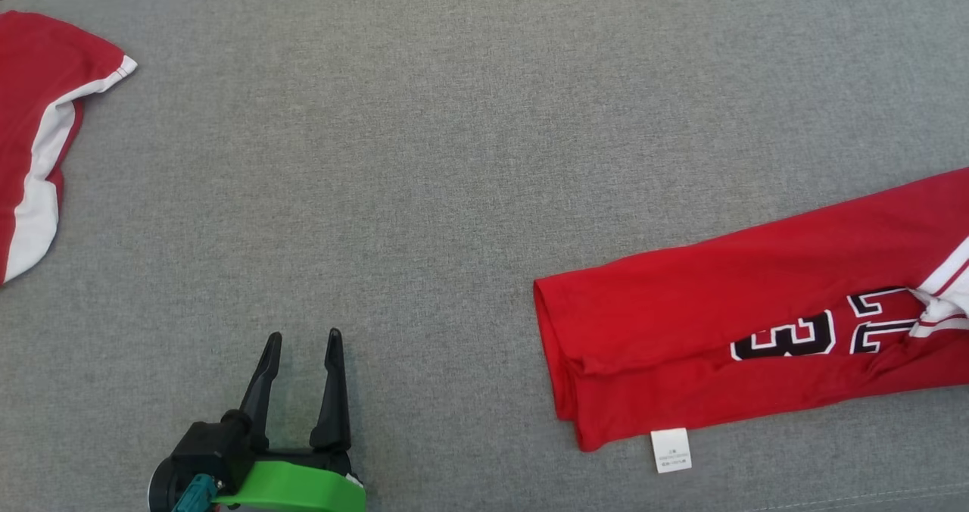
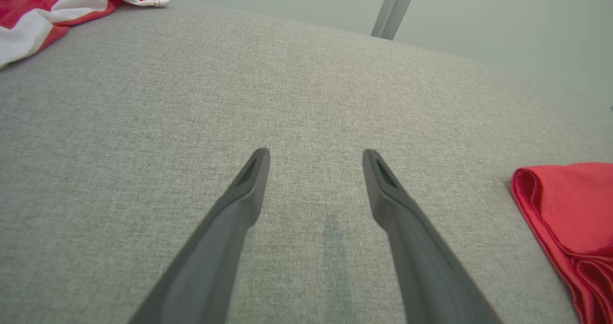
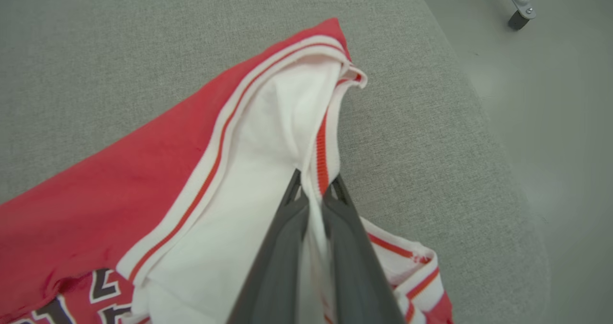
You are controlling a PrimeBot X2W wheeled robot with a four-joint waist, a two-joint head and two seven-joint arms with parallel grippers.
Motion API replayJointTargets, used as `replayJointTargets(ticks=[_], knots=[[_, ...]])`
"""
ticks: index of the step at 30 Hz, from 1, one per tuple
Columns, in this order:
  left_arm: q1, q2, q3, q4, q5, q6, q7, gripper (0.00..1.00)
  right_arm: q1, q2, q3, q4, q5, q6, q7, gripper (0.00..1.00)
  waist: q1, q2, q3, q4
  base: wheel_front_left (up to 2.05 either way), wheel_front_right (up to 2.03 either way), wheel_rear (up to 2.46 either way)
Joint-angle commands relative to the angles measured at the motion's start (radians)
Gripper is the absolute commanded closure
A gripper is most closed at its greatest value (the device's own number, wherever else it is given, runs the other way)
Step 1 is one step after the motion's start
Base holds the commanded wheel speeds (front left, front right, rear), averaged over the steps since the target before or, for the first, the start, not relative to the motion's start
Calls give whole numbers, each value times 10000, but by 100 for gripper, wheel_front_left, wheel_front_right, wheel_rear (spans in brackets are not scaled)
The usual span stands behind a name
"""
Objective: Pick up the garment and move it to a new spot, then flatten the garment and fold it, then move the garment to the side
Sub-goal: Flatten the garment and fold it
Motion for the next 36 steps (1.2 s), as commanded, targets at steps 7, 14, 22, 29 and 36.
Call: replayJointTargets(ticks=[7, 14, 22, 29, 36], knots=[[-18, -108, 191, 130, -6, -206, -26, 0, 821, -108, 419, -2031, 21, -15, 140, 100, 0, 0, -306, 63, 0, 0, 0], [104, -118, 261, 124, -225, -108, -26, 0, 1818, 1006, 2863, -5439, 390, -12, 438, 100, 0, 0, -613, -82, 0, 0, 0], [30, -117, 229, 157, -195, -94, -26, 0, 1104, 3123, 5408, -4702, -256, -9, -197, 100, 0, 0, -817, -127, 0, 0, 0], [209, -118, 189, 180, -195, -54, -27, 0, 624, 4257, 6171, -3301, -562, -9, -863, 100, 0, 0, -1013, -23, 0, 0, 0], [338, -118, 52, 177, -312, 6, -27, 0, 93, 4803, 6367, -2414, -994, -9, -1349, 100, 0, 0, -1089, -11, 0, 0, 0]])
